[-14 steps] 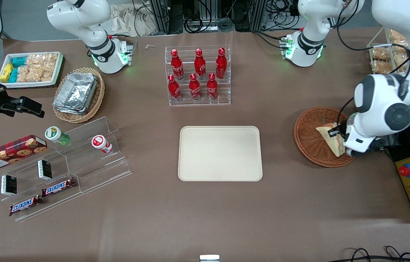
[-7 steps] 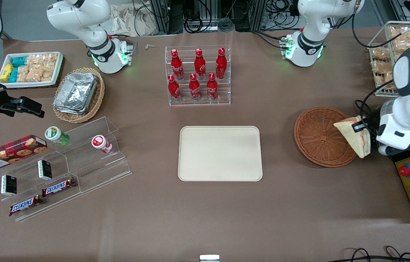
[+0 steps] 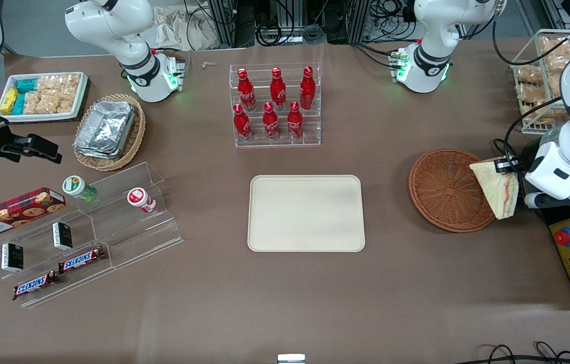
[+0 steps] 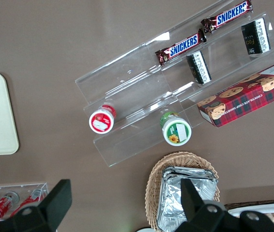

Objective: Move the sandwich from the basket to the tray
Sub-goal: 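Lift the sandwich out of the basket with the left gripper, then carry the held sandwich over the cream tray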

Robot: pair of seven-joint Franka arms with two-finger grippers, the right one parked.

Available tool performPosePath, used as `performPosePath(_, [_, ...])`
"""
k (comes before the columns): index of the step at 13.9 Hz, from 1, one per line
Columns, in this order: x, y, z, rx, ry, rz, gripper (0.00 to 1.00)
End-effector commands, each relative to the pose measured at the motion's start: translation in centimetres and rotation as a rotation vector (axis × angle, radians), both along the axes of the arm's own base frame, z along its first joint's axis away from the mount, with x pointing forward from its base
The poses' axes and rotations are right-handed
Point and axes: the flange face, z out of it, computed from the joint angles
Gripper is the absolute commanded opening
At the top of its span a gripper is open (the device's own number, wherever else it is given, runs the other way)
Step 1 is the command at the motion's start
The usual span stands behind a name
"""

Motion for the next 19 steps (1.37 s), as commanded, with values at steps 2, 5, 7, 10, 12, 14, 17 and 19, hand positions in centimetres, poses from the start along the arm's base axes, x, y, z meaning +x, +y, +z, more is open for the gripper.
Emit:
performPosePath(2, [1.1,-5.8,-1.9,-0.015,0.042,-0.109,0.00])
performPosePath(5, [2.0,-9.8,-2.9,-0.044,0.064,-0.138,0.00])
performPosePath(7, [1.9,-13.4,-5.5,-0.043,0.101,-0.086,0.00])
performPosePath(10, [1.2,-19.5,-9.0,-0.013,0.131,-0.112,0.00])
performPosePath(12, [1.6,-21.3,-12.4,-0.015,0.149,-0.106,0.00])
performPosePath(14, [1.4,-23.9,-14.8,-0.019,0.143,-0.104,0.00])
performPosePath(17, [0.9,-26.2,-17.2,-0.020,0.155,-0.130,0.00])
performPosePath(19, [1.2,-26.6,-17.9,-0.033,0.139,-0.128,0.00])
